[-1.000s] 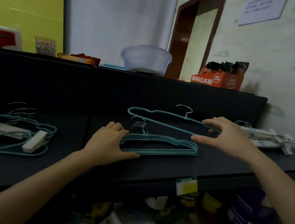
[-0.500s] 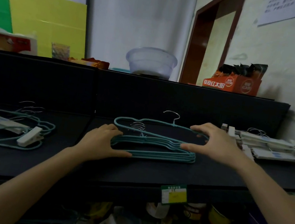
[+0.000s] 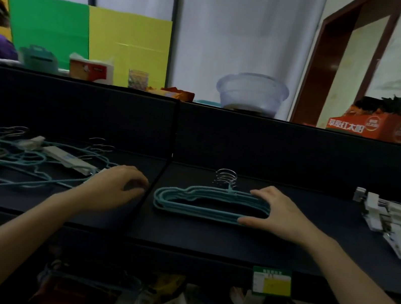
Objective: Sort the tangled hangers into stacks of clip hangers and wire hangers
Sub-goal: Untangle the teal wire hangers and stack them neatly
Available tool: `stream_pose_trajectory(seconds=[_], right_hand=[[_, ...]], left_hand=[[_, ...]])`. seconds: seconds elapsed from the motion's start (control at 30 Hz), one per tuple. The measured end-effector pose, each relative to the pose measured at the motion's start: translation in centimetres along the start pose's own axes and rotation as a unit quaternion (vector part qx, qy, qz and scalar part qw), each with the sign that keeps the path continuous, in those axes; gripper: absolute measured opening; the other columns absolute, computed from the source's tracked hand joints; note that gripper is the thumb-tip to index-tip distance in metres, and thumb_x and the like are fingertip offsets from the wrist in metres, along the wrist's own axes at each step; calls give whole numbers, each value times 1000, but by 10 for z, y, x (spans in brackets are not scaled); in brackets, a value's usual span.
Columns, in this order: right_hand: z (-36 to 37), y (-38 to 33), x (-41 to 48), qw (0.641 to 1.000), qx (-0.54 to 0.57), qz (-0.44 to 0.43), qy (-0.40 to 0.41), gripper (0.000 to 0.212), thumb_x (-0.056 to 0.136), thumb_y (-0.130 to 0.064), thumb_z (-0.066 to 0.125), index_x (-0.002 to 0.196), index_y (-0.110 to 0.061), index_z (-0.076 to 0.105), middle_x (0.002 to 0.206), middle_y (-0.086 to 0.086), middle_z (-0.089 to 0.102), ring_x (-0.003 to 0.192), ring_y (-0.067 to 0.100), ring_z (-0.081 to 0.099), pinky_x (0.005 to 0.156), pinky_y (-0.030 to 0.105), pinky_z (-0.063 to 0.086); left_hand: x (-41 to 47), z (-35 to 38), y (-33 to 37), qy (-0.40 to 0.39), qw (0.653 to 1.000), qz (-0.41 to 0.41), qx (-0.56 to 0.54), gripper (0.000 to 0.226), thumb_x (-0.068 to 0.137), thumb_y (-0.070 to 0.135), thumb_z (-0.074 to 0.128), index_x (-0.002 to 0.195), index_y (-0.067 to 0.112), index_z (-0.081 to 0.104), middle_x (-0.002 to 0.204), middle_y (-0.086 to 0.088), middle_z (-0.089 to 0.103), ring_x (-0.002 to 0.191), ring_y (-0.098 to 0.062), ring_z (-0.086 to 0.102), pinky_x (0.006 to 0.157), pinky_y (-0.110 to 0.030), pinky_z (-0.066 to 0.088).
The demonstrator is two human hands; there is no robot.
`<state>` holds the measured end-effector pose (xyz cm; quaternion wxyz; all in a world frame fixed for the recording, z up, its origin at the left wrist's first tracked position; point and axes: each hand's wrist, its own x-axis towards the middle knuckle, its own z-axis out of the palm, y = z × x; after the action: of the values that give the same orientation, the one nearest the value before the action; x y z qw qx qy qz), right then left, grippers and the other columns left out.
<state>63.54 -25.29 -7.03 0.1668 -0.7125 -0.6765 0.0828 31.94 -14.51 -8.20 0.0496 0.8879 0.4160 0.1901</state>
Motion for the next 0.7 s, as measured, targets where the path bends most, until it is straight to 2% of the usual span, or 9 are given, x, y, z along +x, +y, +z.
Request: stream_pose_trajectory(seconds=[0.1, 0.2, 0.37, 0.6, 0.7], right_hand=[[-3, -1, 3, 999, -33, 7, -40, 88, 73, -57, 66, 144, -20, 31, 146, -2, 33, 133, 16, 33, 109, 32, 32], [-7, -11, 7, 995, -93, -23, -23, 89, 72, -57, 68, 144, -25, 29, 148, -4, 30, 135, 16, 28, 111, 36, 30], [3, -52, 20, 988, -126, -89, -24, 82, 76, -53, 67, 144, -29, 27, 150, -7, 30, 136, 14, 29, 111, 35, 30], [24, -121, 44, 983, -91, -163, 0, 52, 87, -47, 55, 135, -32, 41, 138, -11, 43, 125, 10, 41, 99, 30, 40], [38, -153, 60, 981, -75, -181, 7, 45, 88, -45, 54, 130, -33, 46, 134, -11, 48, 122, 11, 45, 98, 35, 43]], left_hand=[[-4, 3, -7, 26, 1000, -15, -11, 23, 89, 20, 56, 111, 14, 64, 104, 2, 62, 101, -17, 57, 86, -26, 43], [-12, 2, -14, 54, 998, -15, -2, 18, 88, 24, 57, 104, 20, 65, 93, 9, 57, 93, -12, 55, 79, -26, 43], [-31, -15, -33, 87, 995, -39, 18, 18, 91, 29, 54, 105, 23, 64, 95, 14, 55, 97, -8, 51, 80, -28, 45], [-71, -39, -78, 127, 987, -95, 34, 20, 91, 27, 54, 107, 20, 64, 99, 8, 59, 97, -11, 55, 80, -27, 47], [-90, -52, -106, 136, 983, -114, 43, 17, 92, 28, 52, 104, 22, 63, 95, 11, 56, 95, -10, 53, 77, -26, 47]])
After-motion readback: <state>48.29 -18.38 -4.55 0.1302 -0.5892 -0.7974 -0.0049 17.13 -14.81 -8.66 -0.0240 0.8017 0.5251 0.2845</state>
